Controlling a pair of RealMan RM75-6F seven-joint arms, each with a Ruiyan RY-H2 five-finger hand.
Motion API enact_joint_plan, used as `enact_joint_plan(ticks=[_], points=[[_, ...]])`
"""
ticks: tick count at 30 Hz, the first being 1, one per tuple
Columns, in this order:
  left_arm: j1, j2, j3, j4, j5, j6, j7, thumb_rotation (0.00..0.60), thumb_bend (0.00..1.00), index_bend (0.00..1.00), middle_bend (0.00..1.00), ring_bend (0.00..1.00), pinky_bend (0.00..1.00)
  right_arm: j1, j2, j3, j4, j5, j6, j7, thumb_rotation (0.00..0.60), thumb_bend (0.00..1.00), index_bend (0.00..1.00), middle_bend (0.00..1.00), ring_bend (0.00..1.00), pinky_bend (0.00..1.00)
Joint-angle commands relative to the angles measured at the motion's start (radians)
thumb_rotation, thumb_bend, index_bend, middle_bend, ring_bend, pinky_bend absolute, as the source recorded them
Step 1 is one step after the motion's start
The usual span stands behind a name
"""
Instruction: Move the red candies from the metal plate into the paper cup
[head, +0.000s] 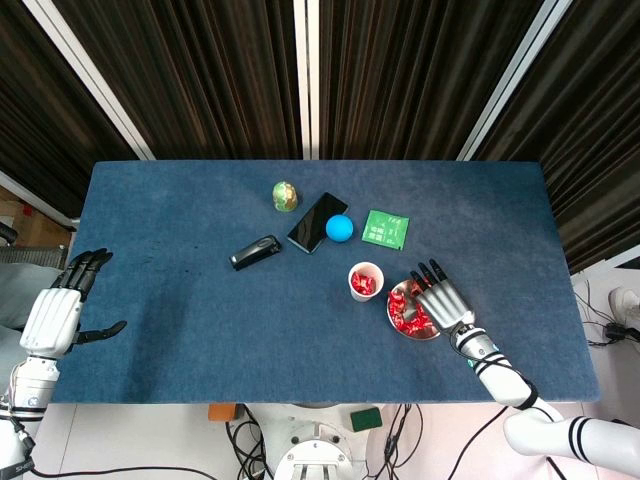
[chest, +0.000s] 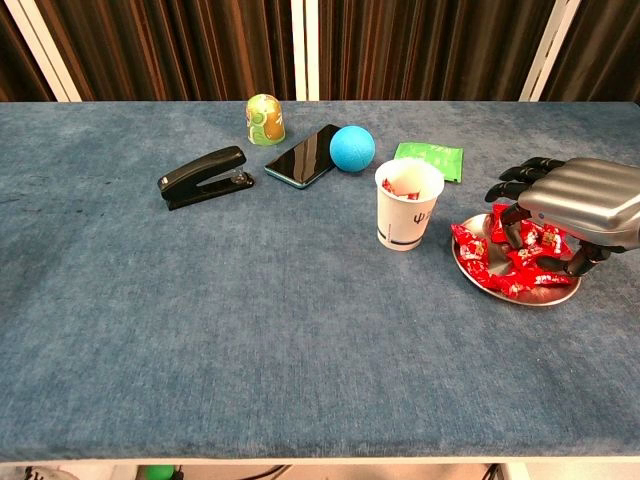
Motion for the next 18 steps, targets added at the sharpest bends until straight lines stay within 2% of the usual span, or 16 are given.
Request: enact_joint_plan(ticks=[1,8,18], points=[[0.0,0.0,-0.001,0.0,-0.001,0.001,0.0,0.6,0.09,0.1,0.07,0.05,0.22,0.005,-0.001,0.001,-0.001,0.009,-0.005,-0.013,0.6,0.35,0.52,0.08,0.0,0.0],[0.001,0.001,-0.001,0.001,-0.002,0.002,-0.002,0.6,0.09,0.1,0.07,0.05,0.22,0.009,-0.008,-0.001,0.003,0.013,0.003,-0.023,0.6,0.37,0.64,0.09,0.0,0.0],[0.001,0.001,-0.002,0.002,-0.003,0.001,-0.004,0.6,0.09,0.1,0.07,0.05,0.22,0.001,0.01,0.002,-0.015,-0.036,0.046,0.03,0.6,0.38,0.66,0.09,0.0,0.0]])
